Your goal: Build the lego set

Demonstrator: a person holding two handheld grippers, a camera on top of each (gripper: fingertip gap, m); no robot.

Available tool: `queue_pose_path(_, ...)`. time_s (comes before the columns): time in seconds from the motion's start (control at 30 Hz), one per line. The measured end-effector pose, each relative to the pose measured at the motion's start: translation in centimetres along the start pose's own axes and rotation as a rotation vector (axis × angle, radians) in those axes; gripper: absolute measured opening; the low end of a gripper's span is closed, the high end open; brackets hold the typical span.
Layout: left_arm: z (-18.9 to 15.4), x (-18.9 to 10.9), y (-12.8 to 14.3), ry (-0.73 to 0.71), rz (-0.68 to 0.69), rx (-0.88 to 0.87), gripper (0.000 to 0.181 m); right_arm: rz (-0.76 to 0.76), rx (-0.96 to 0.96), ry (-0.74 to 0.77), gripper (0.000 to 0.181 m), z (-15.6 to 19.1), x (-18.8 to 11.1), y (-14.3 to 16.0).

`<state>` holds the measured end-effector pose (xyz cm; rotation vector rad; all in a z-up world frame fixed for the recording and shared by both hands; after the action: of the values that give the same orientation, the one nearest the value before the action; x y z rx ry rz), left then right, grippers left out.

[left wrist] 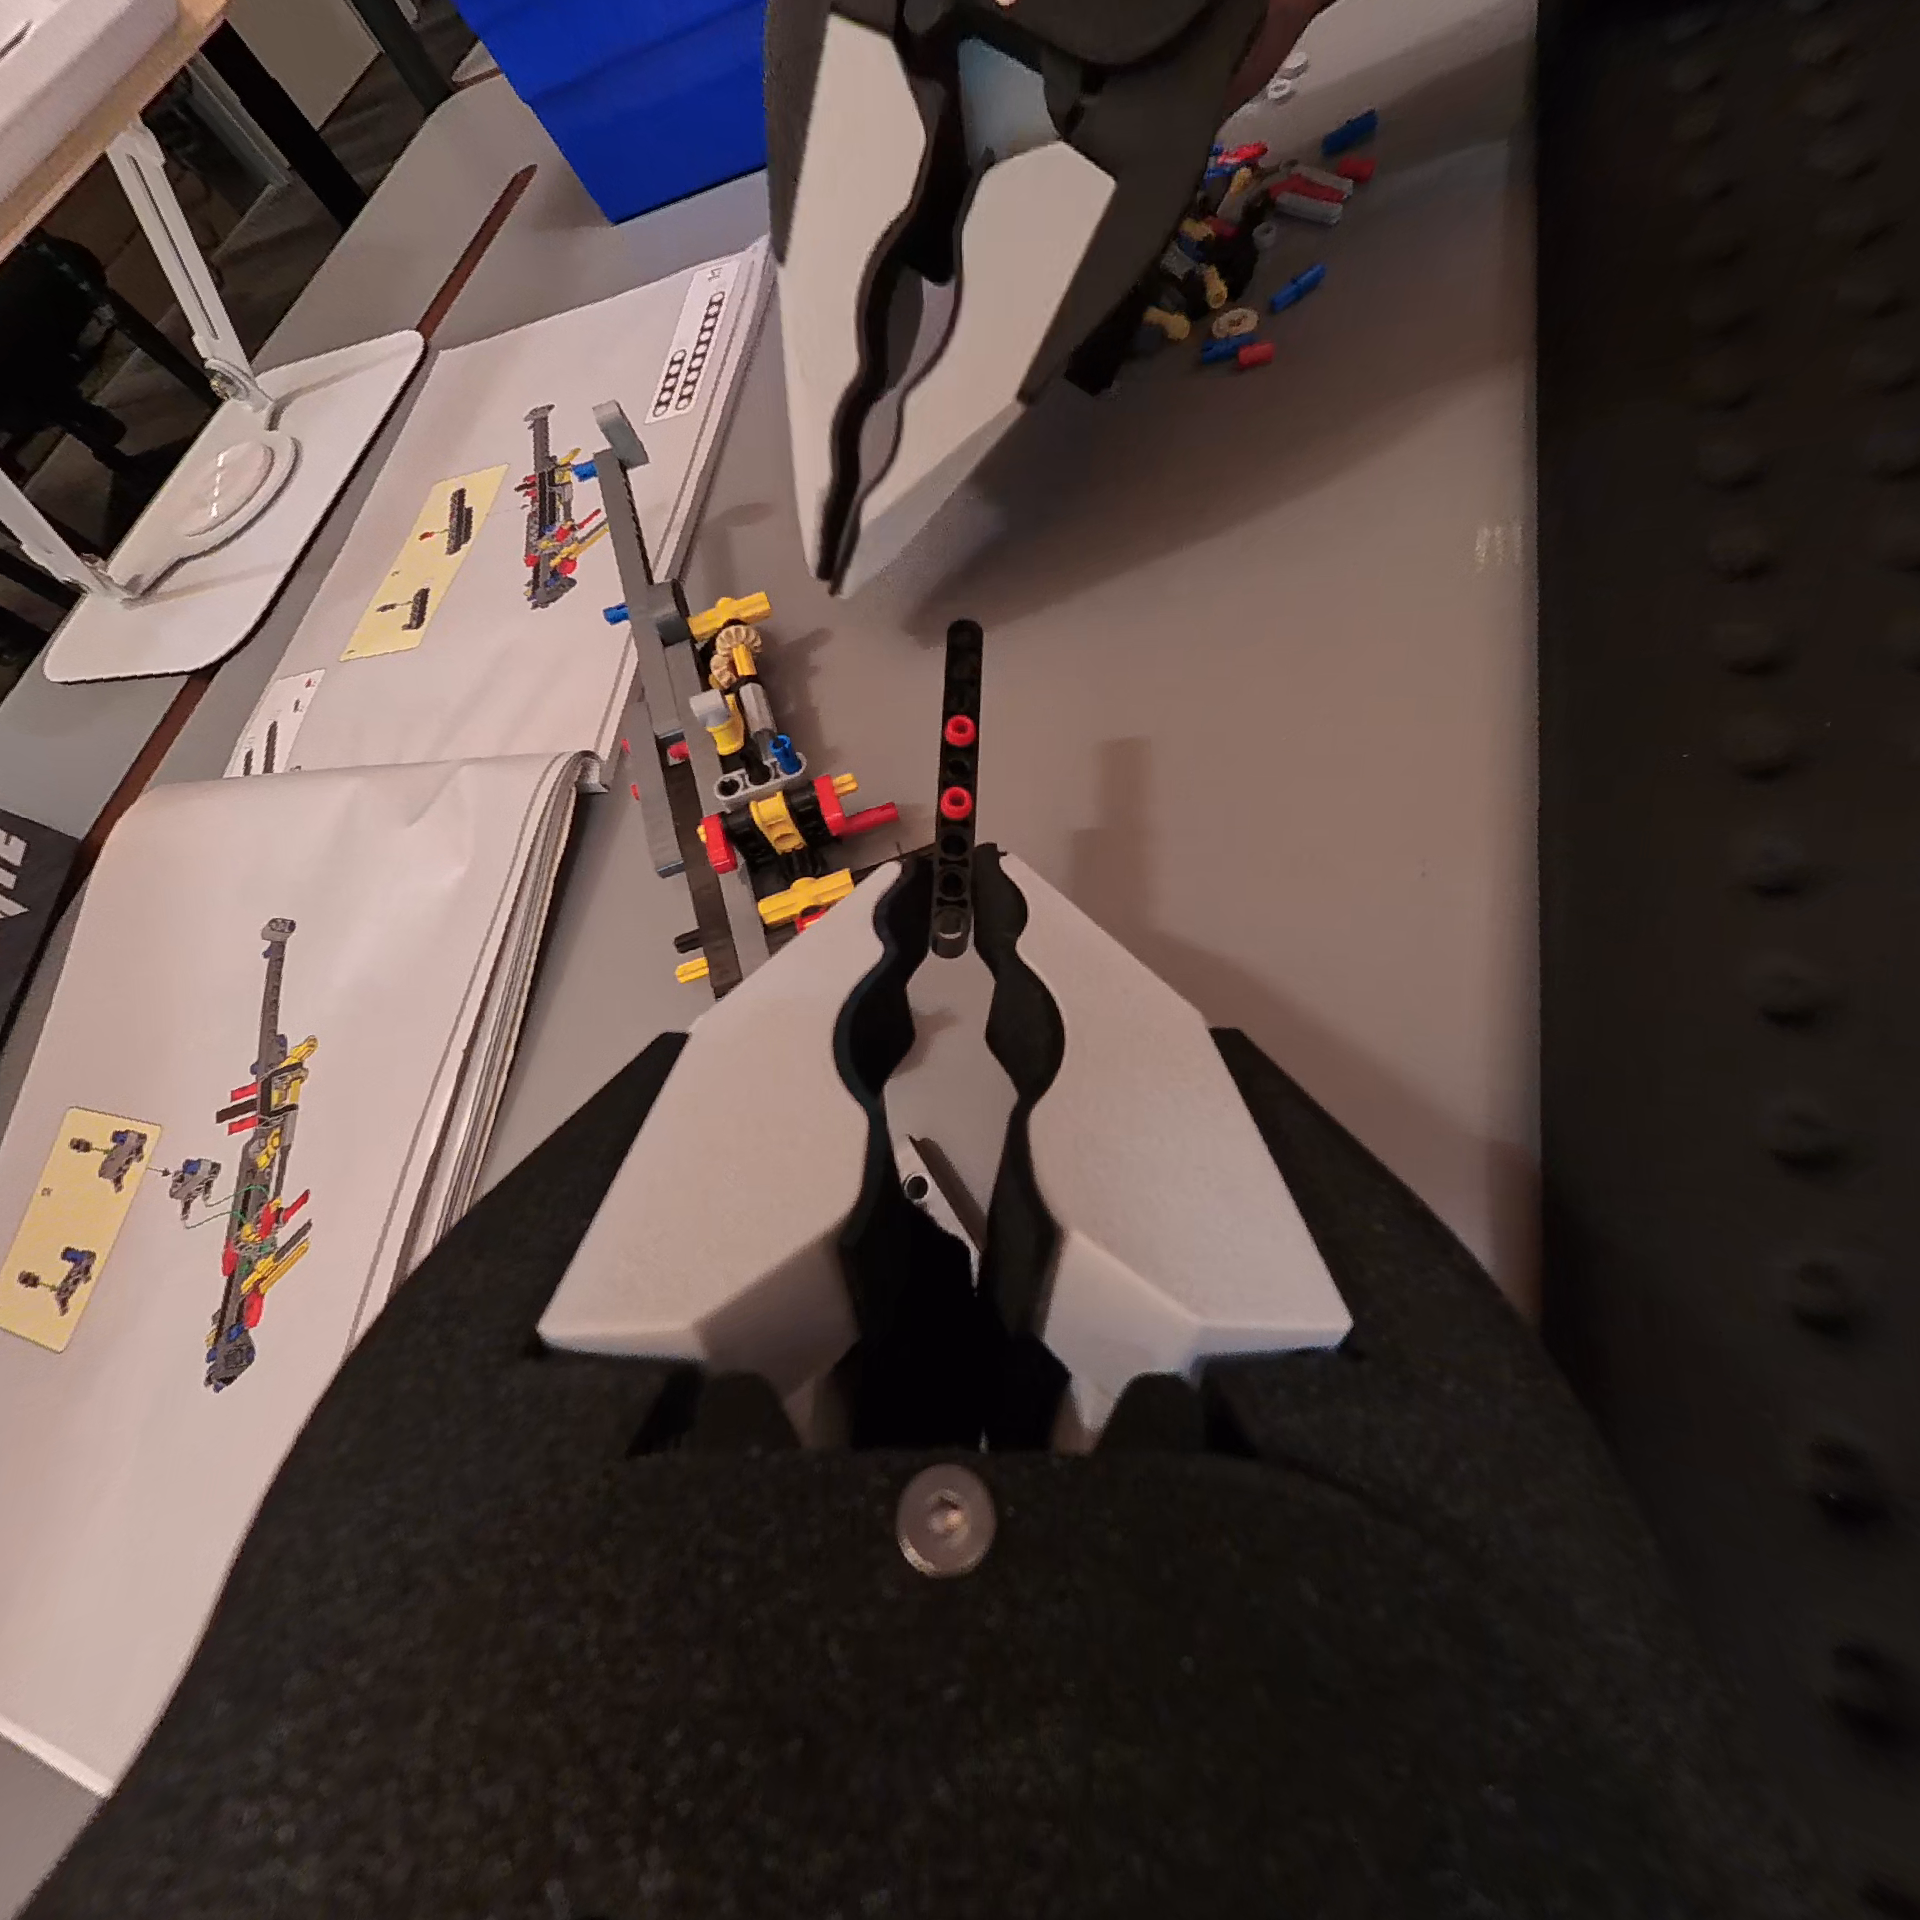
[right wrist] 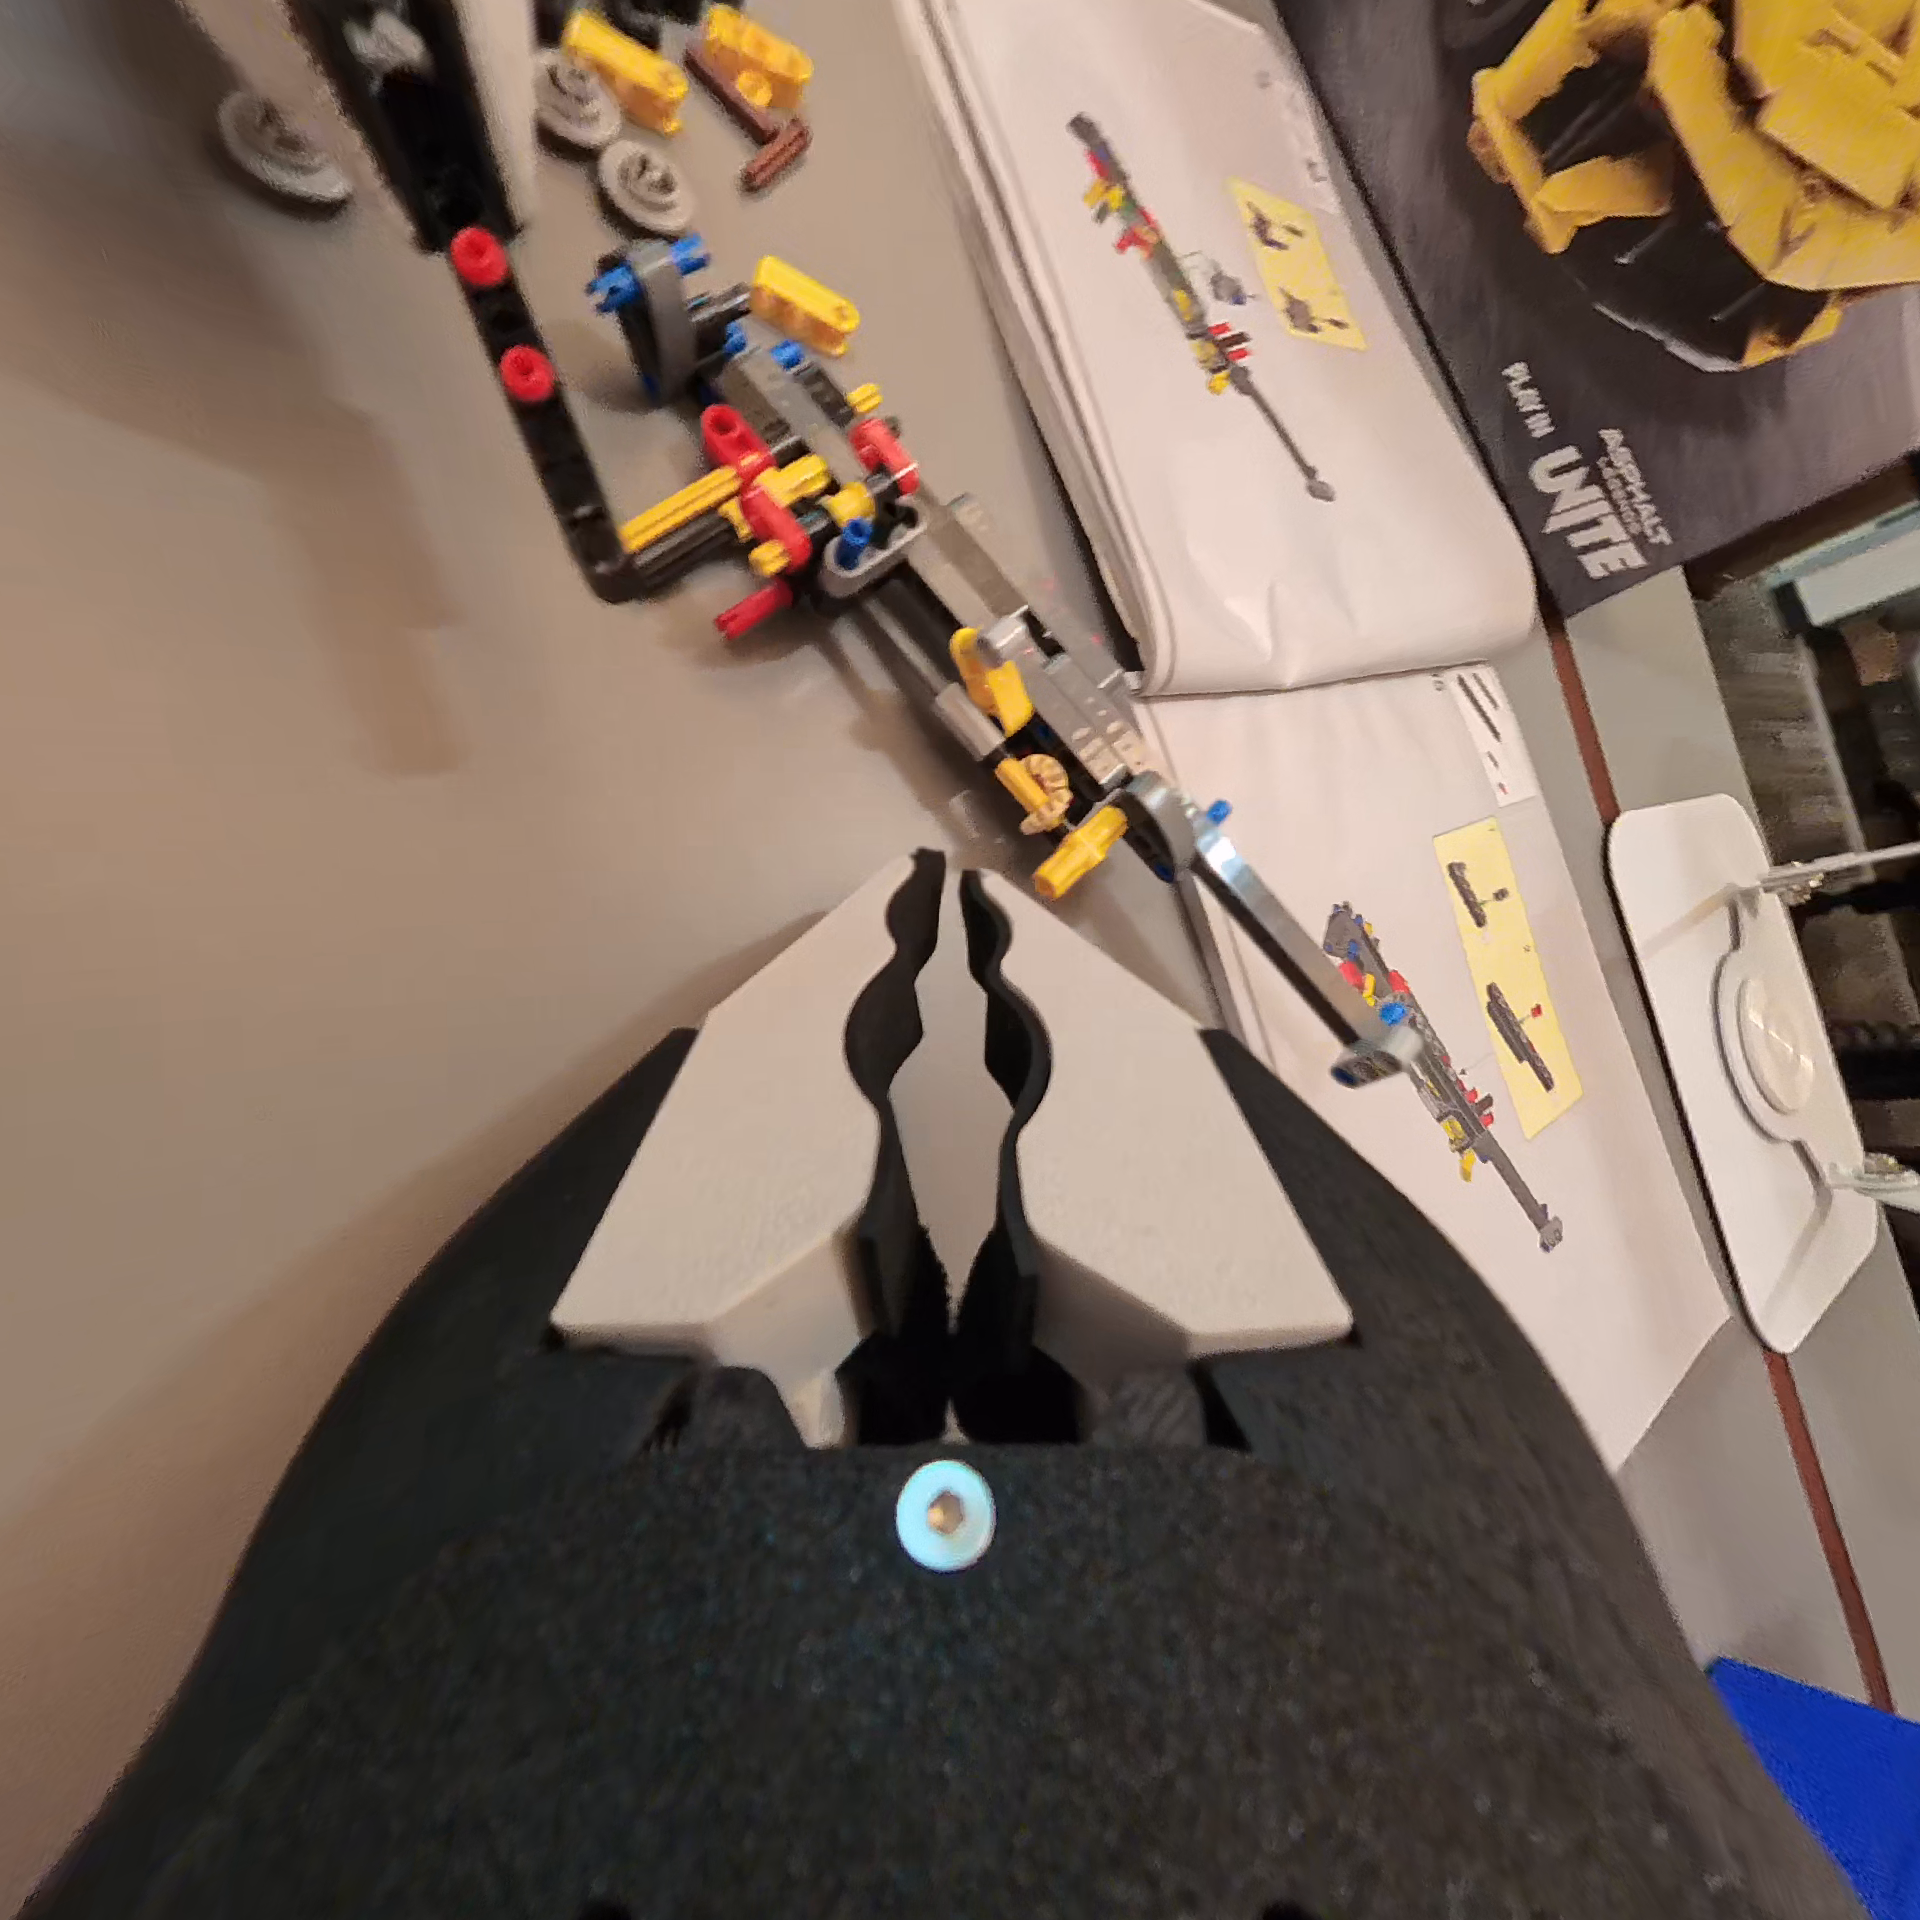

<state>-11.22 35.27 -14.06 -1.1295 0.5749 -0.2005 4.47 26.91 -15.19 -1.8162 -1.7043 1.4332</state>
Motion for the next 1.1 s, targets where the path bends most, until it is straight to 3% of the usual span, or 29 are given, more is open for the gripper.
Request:
queue_pose_path(0.17, 0.1, 0.1, 0.0, -0.012, 0.008, 0.000, 0.006, -0.066, 0.172, 0.058, 0.012, -1.2, 0.1, -0.5)
queue_pose_path(0.27, 0.3, 0.0, 0.1, -0.027, 0.011, -0.010, 0.006, 0.010, 0.271, 0.050, 0.029, -1.3, 1.2, 0.2)
queue_pose_path(0.43, 1.7, -0.3, 0.4, -0.118, 0.031, -0.039, 0.006, 0.060, 0.243, 0.068, 0.026, -1.4, 1.5, 0.3)
queue_pose_path(0.6, 5.5, -0.9, 1.6, -0.315, 0.115, -0.148, 0.006, 0.089, 0.385, 0.046, 0.026, -2.1, 1.8, 1.3)
queue_pose_path(0.67, 6.4, -0.8, 1.9, -0.331, 0.135, -0.194, 0.006, 0.089, 0.423, 0.020, 0.024, -2.2, 2.2, 1.4)
queue_pose_path(0.8, 6.3, -0.2, 2.1, -0.308, 0.162, -0.203, 0.006, 0.113, 0.345, 0.042, 0.010, -2.4, 2.7, 1.1)
queue_pose_path(1.1, 7.5, 0.7, 1.6, -0.252, 0.182, -0.213, 0.006, 0.056, 0.199, 0.150, 0.006, -3.4, 0.9, -3.4)
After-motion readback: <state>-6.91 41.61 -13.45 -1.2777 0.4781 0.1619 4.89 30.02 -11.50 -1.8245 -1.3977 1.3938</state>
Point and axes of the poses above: each gripper's, where its closed fingertips meet, x out along the fingers, y out of its underside, z = x × y across the jaws, the point moved 6 cm from there along -x, back along the fingers, and after that the axes turned 13 degrees about -z, right-handed, at the moved point
